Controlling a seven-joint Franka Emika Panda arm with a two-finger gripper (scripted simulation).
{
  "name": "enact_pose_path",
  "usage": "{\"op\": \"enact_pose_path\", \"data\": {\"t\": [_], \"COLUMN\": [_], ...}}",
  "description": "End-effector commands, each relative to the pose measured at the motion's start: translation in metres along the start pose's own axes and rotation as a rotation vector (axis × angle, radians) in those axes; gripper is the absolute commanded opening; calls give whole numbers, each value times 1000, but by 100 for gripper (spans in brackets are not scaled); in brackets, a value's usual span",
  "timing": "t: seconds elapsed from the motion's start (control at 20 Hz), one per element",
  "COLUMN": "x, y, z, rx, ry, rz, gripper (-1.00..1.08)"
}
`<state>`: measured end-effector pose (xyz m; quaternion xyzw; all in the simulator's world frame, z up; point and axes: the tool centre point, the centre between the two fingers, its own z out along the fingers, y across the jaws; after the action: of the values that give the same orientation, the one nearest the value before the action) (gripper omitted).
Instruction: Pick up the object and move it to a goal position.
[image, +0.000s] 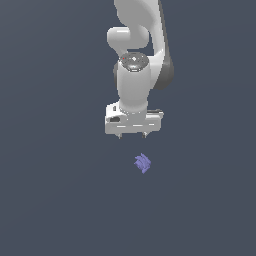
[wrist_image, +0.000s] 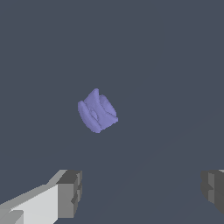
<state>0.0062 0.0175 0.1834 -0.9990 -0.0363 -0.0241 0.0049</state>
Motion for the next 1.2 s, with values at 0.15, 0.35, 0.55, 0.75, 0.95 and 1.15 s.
{"op": "enact_pose_path", "data": {"t": [0.15, 0.35, 0.55, 0.75, 0.95, 1.15], "x": [0, 1, 1, 1, 4, 9], "y": [-5, -22, -25, -25, -26, -28], "z": [1, 4, 4, 5, 9, 17], "rx": [2, 7, 8, 8, 6, 4], "ry": [-5, -21, -25, -25, -26, -29], "rz": [-8, -36, -42, -46, -76, -131], "gripper": [100, 100, 100, 100, 100, 100]}}
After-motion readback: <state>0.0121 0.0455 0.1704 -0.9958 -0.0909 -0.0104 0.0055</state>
